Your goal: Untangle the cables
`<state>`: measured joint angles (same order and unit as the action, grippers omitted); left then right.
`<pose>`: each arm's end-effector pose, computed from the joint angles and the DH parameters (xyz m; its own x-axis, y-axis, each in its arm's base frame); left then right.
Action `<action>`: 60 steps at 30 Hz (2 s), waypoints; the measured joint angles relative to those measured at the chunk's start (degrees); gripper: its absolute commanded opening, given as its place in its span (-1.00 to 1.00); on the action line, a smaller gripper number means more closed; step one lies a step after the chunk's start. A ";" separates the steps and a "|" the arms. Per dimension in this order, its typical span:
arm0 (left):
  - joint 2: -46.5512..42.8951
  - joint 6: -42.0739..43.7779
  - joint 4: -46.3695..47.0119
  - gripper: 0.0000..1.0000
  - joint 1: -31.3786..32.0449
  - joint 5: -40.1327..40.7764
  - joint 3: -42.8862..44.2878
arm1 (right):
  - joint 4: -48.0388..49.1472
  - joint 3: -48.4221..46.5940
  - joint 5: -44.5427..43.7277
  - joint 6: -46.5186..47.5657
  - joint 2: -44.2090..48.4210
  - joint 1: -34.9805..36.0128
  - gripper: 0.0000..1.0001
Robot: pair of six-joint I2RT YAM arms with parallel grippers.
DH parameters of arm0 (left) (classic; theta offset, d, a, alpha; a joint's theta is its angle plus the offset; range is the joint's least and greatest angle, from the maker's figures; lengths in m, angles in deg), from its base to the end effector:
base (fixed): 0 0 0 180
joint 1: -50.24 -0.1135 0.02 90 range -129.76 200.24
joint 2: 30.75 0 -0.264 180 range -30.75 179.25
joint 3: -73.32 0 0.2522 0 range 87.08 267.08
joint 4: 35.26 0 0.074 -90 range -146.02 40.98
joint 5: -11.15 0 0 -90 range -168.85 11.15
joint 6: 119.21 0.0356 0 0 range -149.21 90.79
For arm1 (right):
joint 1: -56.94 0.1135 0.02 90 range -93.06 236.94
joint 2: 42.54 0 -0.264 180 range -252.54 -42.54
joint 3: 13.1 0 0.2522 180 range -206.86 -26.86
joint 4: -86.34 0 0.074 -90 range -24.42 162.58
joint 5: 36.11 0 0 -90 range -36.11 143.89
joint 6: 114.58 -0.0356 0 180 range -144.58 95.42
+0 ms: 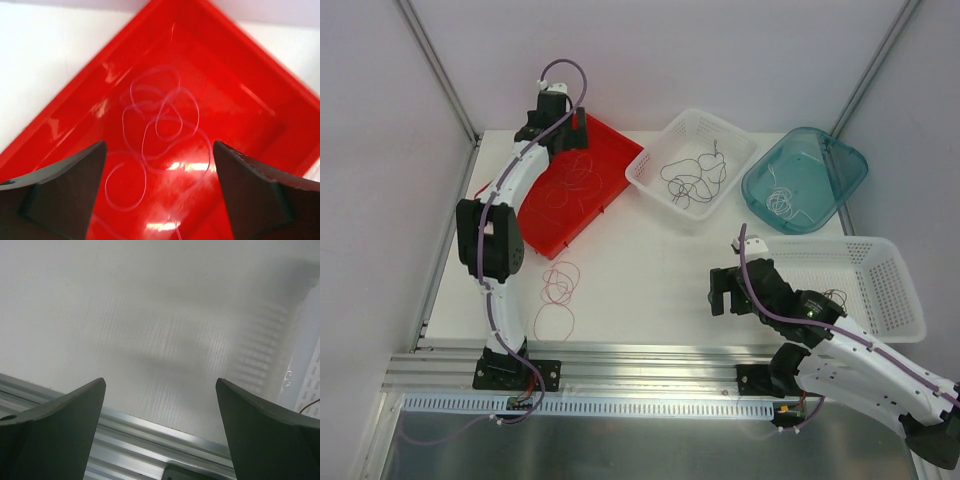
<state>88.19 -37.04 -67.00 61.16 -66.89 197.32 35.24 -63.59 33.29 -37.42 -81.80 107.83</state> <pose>0.4886 -0.0868 0.3179 -0.4372 -0.0514 -0.8979 -0.0566 0.9980 -0.0295 0.1014 0.1049 0.2609 -0.5178 -0.3072 -0.7984 -0.4522 0.8905 -0.0493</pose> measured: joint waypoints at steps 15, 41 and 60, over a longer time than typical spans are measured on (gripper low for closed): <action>-54.69 -12.68 -2.82 0.98 0.35 -1.53 -49.81 | 1.11 0.00 0.52 0.02 -1.11 0.04 0.94; -55.01 -34.25 -6.49 -0.30 2.99 -5.11 -79.91 | 3.30 2.10 2.03 -1.60 -1.95 0.04 0.94; -49.96 -36.24 -5.01 -1.00 27.41 -6.88 -66.03 | 3.87 2.36 1.53 -1.57 -2.58 0.04 0.94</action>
<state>38.22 -73.28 -72.00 88.57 -73.77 131.29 39.11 -61.23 34.82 -39.00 -84.38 107.88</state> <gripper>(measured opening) 0.010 0.971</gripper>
